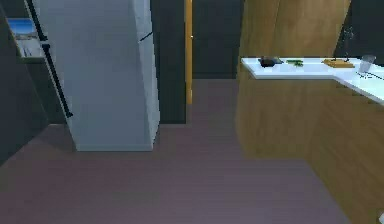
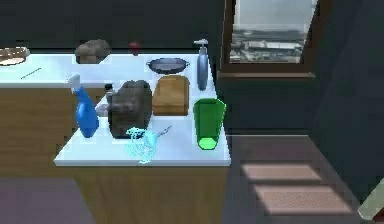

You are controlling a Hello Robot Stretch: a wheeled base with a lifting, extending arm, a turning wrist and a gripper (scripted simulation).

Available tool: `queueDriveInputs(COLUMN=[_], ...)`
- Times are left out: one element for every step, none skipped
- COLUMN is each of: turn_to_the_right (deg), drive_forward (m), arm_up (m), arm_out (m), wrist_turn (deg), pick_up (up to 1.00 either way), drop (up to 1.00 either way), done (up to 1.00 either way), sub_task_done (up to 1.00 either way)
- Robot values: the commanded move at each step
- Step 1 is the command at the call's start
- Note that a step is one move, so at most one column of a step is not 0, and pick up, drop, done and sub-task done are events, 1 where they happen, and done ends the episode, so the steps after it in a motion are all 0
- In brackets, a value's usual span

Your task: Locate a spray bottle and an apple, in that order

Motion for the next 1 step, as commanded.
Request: queueDriveInputs(turn_to_the_right=[45.0], drive_forward=[0.00], arm_up=[0.00], arm_out=[0.00], wrist_turn=[0.0], pick_up=[0.00], drop=[0.00], done=[0.00], sub_task_done=[0.00])
